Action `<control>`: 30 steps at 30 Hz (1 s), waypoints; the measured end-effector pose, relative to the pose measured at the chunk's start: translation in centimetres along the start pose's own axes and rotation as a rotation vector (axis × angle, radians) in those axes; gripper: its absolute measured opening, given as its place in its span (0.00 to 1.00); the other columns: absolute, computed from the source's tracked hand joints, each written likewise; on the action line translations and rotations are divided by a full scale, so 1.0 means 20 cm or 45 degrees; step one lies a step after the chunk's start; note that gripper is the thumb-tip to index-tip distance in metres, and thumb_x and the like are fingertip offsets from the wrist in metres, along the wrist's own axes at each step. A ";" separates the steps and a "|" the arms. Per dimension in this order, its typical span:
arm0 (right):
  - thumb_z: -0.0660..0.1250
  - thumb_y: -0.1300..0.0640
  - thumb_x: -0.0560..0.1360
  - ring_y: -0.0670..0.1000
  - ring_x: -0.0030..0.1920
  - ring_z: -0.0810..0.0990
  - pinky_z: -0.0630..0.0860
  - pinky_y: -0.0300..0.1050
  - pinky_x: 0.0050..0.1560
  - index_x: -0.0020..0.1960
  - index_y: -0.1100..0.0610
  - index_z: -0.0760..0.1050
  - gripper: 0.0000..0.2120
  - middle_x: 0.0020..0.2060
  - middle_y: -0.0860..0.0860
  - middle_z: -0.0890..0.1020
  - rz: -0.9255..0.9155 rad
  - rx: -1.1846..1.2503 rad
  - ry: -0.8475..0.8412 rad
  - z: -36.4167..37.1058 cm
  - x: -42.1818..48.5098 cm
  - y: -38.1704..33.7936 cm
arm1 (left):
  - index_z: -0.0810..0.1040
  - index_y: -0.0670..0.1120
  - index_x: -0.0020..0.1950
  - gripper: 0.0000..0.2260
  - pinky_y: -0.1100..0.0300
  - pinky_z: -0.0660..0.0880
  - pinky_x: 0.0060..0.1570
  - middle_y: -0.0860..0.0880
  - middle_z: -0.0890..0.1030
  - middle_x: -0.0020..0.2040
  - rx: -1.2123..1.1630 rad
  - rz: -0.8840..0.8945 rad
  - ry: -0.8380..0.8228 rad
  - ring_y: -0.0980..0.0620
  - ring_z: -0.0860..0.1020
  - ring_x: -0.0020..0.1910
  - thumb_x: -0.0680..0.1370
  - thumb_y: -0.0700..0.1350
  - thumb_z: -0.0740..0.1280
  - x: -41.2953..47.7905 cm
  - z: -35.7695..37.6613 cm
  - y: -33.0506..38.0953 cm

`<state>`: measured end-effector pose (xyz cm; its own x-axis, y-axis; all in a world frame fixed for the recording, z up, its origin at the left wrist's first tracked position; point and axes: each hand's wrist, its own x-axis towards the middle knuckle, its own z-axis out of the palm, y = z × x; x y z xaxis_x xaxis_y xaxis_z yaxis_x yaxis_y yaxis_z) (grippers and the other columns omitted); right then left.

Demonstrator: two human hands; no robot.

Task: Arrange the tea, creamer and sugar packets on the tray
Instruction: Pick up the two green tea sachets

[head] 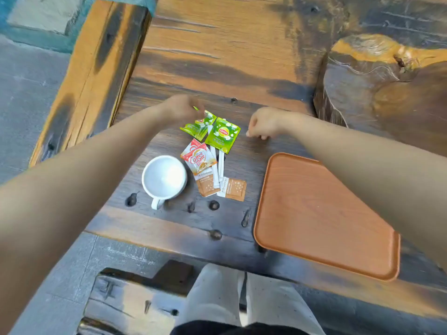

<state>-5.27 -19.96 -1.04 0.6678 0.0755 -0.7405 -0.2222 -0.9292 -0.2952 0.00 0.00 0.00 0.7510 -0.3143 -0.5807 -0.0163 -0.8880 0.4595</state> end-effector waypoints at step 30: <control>0.68 0.65 0.71 0.48 0.41 0.77 0.74 0.41 0.43 0.53 0.57 0.74 0.12 0.47 0.55 0.80 -0.085 1.469 0.867 0.37 -0.05 0.02 | 0.76 0.44 0.58 0.19 0.54 0.76 0.56 0.44 0.81 0.57 -0.463 -0.112 0.540 0.45 0.79 0.56 0.68 0.42 0.73 0.03 0.19 0.05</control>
<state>-11.29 -17.84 -4.87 0.8440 -0.3991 -0.3583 -0.4183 -0.0716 -0.9055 -2.07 -2.36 -2.54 0.9399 -0.0153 -0.3410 0.2304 -0.7086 0.6669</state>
